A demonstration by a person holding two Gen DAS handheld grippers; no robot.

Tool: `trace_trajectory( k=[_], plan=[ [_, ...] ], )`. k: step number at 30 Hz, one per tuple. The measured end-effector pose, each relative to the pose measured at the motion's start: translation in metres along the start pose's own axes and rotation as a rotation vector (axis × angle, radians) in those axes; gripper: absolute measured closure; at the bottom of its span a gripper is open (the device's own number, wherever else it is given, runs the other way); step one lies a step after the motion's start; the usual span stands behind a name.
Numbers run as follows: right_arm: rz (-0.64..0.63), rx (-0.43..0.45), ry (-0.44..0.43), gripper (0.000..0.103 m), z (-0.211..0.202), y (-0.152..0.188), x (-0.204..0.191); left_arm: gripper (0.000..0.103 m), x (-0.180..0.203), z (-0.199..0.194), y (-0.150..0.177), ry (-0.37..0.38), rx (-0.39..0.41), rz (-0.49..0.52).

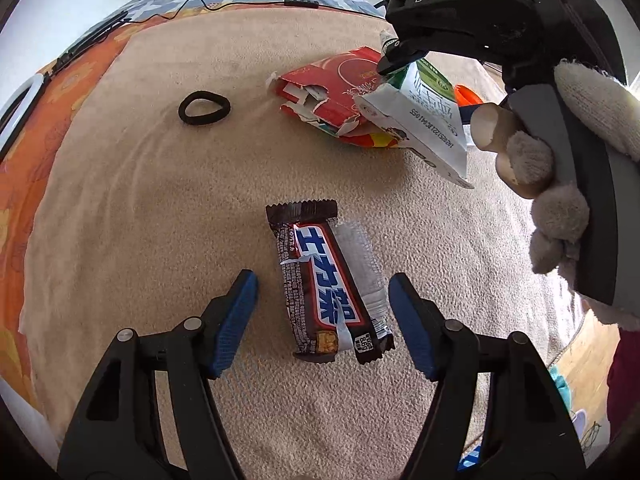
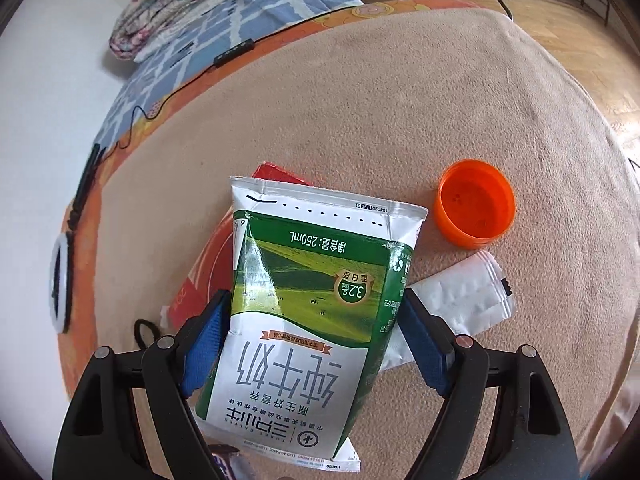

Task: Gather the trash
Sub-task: 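Grasp the green milk pouch with the right gripper while the left gripper grasps the chocolate wrapper, then lift the milk pouch with the right gripper while the left gripper lifts the wrapper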

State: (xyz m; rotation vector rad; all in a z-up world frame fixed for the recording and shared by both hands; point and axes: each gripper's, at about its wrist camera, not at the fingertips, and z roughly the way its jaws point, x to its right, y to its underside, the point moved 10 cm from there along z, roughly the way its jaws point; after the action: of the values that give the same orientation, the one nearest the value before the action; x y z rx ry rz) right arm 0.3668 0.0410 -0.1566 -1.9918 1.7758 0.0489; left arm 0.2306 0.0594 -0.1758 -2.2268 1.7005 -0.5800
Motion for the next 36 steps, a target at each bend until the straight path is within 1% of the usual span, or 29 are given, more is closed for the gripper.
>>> trace_trajectory(
  k=[2,3,6,9,10,11,16,21,23,24,25,26,28,29,30,32,33,34,35,36],
  plan=[
    [-0.027,0.002,-0.011,0.021,-0.004,0.004,0.000,0.051,-0.001,-0.001,0.002,-0.039,0.008,0.033],
    [-0.036,0.000,-0.016,0.021,-0.007,0.007,0.000,0.054,-0.002,-0.001,0.001,-0.054,0.013,0.043],
    [-0.048,-0.001,-0.056,0.021,-0.014,0.014,0.003,0.068,-0.007,-0.001,0.000,-0.052,0.018,0.028],
    [-0.067,0.005,-0.077,0.029,-0.021,0.018,0.003,0.088,-0.015,-0.005,0.001,-0.040,0.018,0.001],
    [-0.079,0.010,-0.080,0.033,-0.024,0.020,0.004,0.093,-0.018,-0.006,0.001,-0.037,0.016,-0.005],
    [-0.097,0.017,-0.081,0.035,-0.027,0.021,0.005,0.093,-0.019,-0.007,0.002,-0.029,0.017,-0.010],
    [-0.144,0.030,-0.077,0.037,-0.033,0.027,0.009,0.096,-0.024,-0.011,0.005,-0.016,0.023,-0.020],
    [-0.175,0.044,-0.086,0.037,-0.035,0.032,0.009,0.096,-0.028,-0.019,0.007,-0.008,0.039,-0.029],
    [-0.171,0.065,-0.093,0.046,-0.040,0.031,0.007,0.096,-0.029,-0.023,0.005,0.005,0.046,-0.039],
    [-0.183,0.079,-0.097,0.055,-0.044,0.031,0.003,0.096,-0.029,-0.026,0.005,0.013,0.051,-0.044],
    [-0.200,0.080,-0.108,0.085,-0.048,0.033,0.001,0.096,-0.029,-0.029,0.005,0.019,0.055,-0.046],
    [-0.217,0.077,-0.100,0.087,-0.051,0.035,0.000,0.096,-0.030,-0.032,0.005,0.020,0.059,-0.045],
    [-0.241,0.066,-0.099,0.087,-0.051,0.039,-0.001,0.096,-0.031,-0.034,0.005,0.017,0.062,-0.044],
    [-0.249,0.058,-0.083,0.085,-0.049,0.040,0.000,0.096,-0.031,-0.034,0.007,0.018,0.061,-0.047],
    [-0.254,0.048,-0.047,0.081,-0.046,0.041,0.004,0.096,-0.030,-0.036,0.008,0.019,0.060,-0.052],
    [-0.257,0.057,-0.008,0.043,-0.045,0.041,0.010,0.096,-0.031,-0.037,0.008,0.021,0.061,-0.055],
    [-0.265,0.076,0.008,0.036,-0.047,0.040,0.012,0.096,-0.030,-0.039,0.009,0.021,0.063,-0.054],
    [-0.275,0.095,0.041,0.027,-0.048,0.039,0.015,0.096,-0.030,-0.039,0.009,0.021,0.066,-0.052],
    [-0.293,0.104,0.075,0.021,-0.048,0.037,0.016,0.096,-0.029,-0.040,0.009,0.020,0.067,-0.049],
    [-0.314,0.097,0.097,0.021,-0.045,0.037,0.017,0.096,-0.029,-0.040,0.009,0.020,0.067,-0.047]
  ],
)
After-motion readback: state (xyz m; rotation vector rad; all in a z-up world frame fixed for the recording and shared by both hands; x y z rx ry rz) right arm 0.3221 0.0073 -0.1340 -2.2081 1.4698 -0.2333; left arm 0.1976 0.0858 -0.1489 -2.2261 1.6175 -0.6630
